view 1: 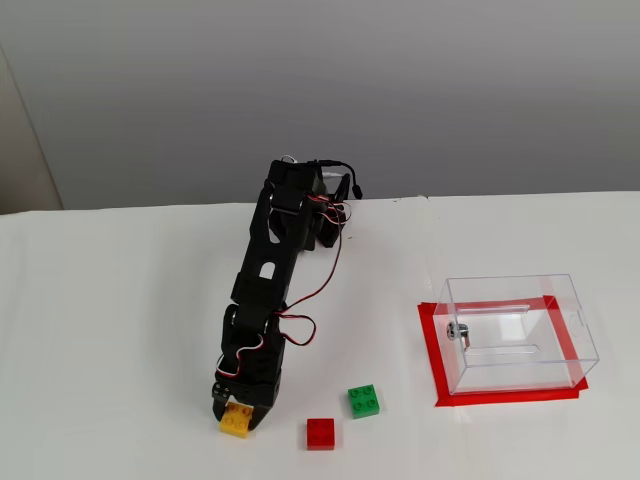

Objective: Pick the yellow lego brick and place it into the transparent box

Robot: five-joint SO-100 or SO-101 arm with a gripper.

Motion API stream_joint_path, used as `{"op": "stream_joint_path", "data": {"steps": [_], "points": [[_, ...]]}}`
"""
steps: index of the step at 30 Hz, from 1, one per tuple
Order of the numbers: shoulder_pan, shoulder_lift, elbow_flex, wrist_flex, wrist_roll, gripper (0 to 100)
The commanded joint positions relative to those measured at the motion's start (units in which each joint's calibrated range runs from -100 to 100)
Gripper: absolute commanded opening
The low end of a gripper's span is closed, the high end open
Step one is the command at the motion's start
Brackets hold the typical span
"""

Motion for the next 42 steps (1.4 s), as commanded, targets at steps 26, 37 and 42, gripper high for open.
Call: {"op": "stream_joint_path", "data": {"steps": [26, 37, 42], "points": [[-28.5, -37.6, -1.2, 11.7, -0.1, 16], [-56.3, -43.1, -1.2, 13.3, -0.2, 16], [-65.0, -42.3, -1.2, 12.9, -0.1, 16]]}}
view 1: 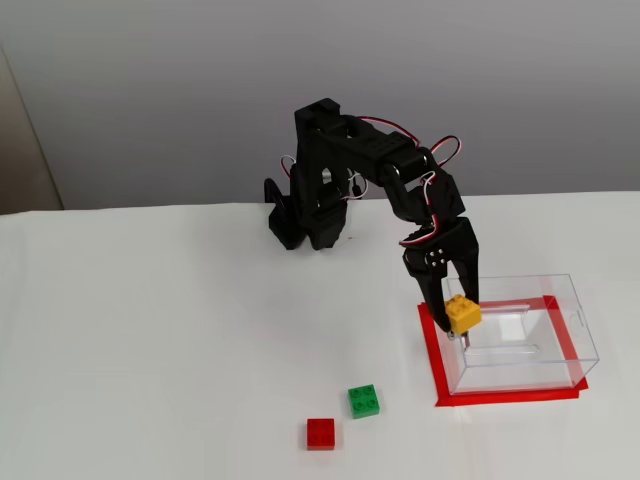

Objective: Pick the yellow lego brick and place it into the transparent box

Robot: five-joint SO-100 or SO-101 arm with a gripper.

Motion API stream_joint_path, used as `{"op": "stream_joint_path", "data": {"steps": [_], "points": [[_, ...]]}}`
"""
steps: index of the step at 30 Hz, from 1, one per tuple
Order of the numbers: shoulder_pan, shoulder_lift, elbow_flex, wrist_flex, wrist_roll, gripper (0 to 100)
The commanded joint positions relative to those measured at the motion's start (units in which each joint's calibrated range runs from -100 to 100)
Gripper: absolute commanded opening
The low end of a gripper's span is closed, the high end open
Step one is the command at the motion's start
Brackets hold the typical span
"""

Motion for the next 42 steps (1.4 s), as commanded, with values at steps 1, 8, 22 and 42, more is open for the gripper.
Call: {"op": "stream_joint_path", "data": {"steps": [1, 8, 22, 42], "points": [[-6.0, -1.5, -1.2, -0.4, 0.2, 16], [-14.9, -0.1, -1.2, -0.8, 0.2, 16], [-18.1, 8.0, -1.3, -9.6, 0.1, 16], [-23.5, 8.2, 3.3, -12.4, -0.3, 16]]}}
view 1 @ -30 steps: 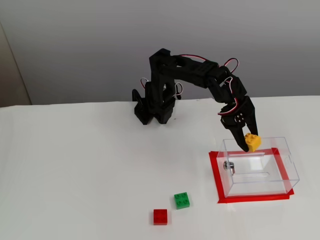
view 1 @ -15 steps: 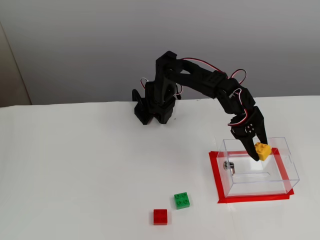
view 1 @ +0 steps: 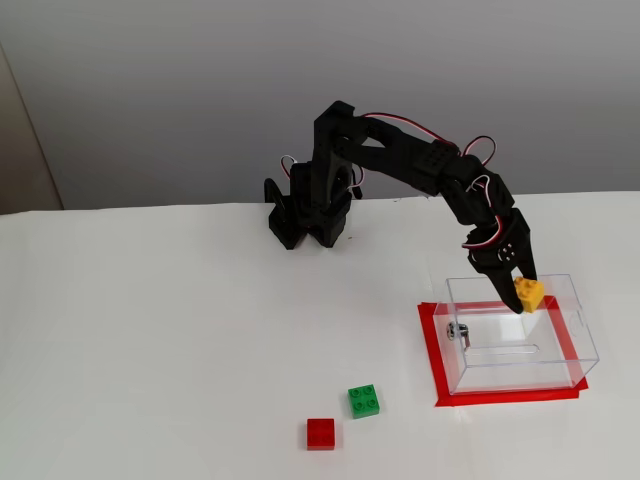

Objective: Pick the yellow lego brick and place it into the transparent box

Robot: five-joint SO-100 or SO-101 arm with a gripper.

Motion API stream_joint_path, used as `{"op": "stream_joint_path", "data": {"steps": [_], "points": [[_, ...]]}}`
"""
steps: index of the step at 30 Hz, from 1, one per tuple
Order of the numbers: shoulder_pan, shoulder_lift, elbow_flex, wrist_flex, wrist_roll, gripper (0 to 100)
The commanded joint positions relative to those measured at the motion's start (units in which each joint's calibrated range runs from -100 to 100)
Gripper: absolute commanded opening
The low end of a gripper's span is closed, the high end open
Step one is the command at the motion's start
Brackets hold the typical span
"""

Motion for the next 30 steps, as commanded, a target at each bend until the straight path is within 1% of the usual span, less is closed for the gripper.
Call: {"op": "stream_joint_path", "data": {"steps": [1, 12, 14, 18, 20, 22, 30], "points": [[0.0, -1.3, -0.7, -0.8, -0.2, 17], [-0.1, -1.3, -0.9, -0.8, -0.2, 17], [0.0, -1.3, -0.8, -0.6, -0.2, 21], [0.1, -1.3, -0.7, -0.4, 0.1, 34], [0.1, -1.3, -0.6, -0.4, 0.1, 38], [0.1, -1.3, -0.6, -0.4, 0.1, 39], [0.2, -1.3, -0.7, -0.5, 0.2, 39]]}}
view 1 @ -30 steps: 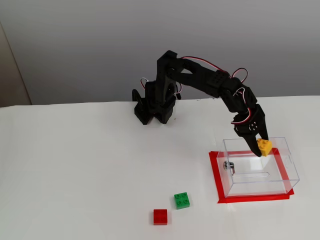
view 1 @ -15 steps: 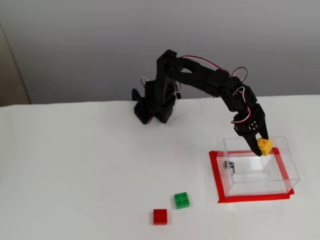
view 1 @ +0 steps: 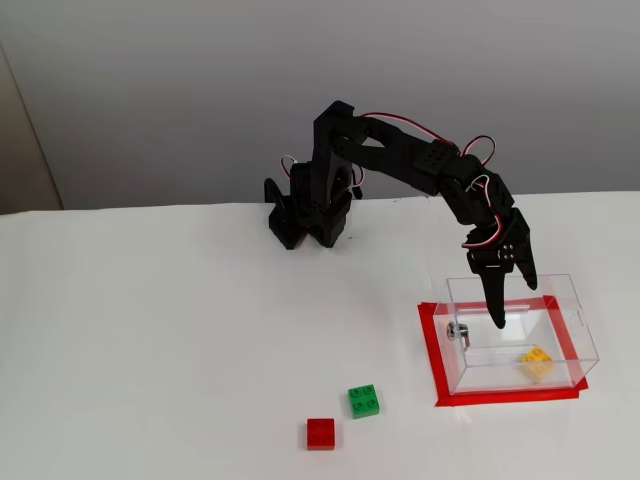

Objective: Pick the yellow lego brick and place it into the transparent box

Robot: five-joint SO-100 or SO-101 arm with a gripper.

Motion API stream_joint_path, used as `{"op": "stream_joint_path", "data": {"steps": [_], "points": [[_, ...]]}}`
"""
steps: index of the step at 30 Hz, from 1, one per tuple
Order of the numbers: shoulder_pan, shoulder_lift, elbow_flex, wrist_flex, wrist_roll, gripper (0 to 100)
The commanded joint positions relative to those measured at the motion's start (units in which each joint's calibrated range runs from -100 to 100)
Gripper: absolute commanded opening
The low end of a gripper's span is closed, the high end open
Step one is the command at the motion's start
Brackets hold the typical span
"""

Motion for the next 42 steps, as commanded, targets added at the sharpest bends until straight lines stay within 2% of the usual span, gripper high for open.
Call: {"op": "stream_joint_path", "data": {"steps": [1, 10, 12, 17, 28, 36, 42], "points": [[0.2, -1.3, -0.8, -0.5, 0.2, 39], [1.0, -1.5, -1.1, -0.7, 0.2, 38], [1.3, -2.6, -1.1, -0.7, 0.2, 30], [3.5, -6.5, -1.0, 0.0, 0.2, 1], [16.6, -20.1, 5.3, 3.6, 0.0, 2], [35.1, -28.8, 14.9, 9.6, 0.2, 2], [49.0, -31.0, 20.7, 10.1, 0.2, 2]]}}
